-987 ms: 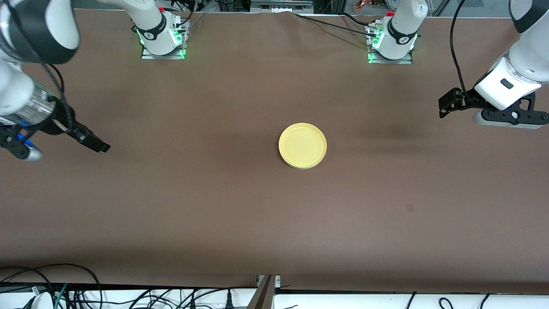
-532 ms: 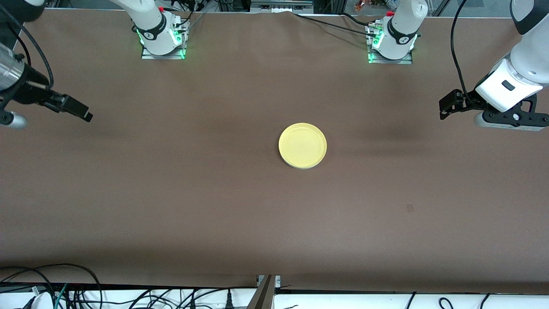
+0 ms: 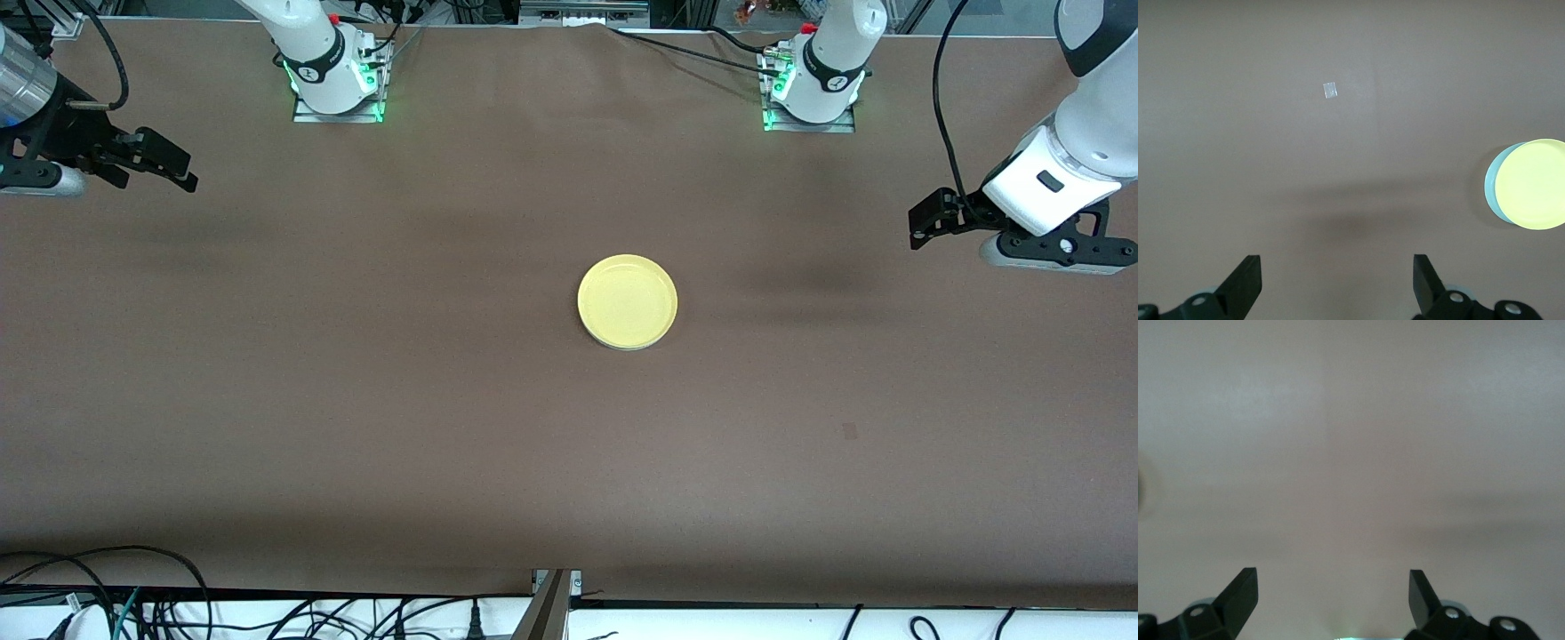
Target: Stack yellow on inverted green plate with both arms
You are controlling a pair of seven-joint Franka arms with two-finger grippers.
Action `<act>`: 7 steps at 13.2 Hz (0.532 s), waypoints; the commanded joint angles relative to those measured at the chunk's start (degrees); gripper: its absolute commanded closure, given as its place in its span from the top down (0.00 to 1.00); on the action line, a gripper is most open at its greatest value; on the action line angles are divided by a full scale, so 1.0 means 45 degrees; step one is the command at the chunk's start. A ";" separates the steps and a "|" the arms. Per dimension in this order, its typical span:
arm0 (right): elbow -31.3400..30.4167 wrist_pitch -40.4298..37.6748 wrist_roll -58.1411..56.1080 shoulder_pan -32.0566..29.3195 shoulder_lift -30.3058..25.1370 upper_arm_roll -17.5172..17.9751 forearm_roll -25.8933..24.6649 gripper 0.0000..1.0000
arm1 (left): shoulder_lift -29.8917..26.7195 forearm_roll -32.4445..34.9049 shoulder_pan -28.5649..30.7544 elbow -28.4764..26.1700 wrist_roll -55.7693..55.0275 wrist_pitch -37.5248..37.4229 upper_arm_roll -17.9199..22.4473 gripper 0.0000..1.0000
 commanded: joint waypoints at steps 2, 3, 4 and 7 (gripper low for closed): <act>-0.0113 -0.0229 -0.0577 -0.0253 -0.0144 0.0820 -0.0445 1.00 | 0.0195 -0.0011 -0.0004 0.0441 0.0099 -0.0330 0.0005 1.00; -0.0113 -0.0209 -0.0558 -0.0234 -0.0124 0.0900 -0.0523 1.00 | 0.0195 -0.0011 0.0035 0.0441 0.0119 -0.0330 0.0005 1.00; -0.0094 -0.0209 -0.0538 -0.0234 -0.0066 0.0997 -0.0524 1.00 | 0.0195 -0.0030 0.0016 0.0441 0.0119 -0.0388 0.0005 1.00; -0.0074 -0.0190 -0.0518 -0.0234 -0.0066 0.1018 -0.0543 1.00 | 0.0195 -0.0030 -0.0004 0.0441 0.0099 -0.0447 0.0005 1.00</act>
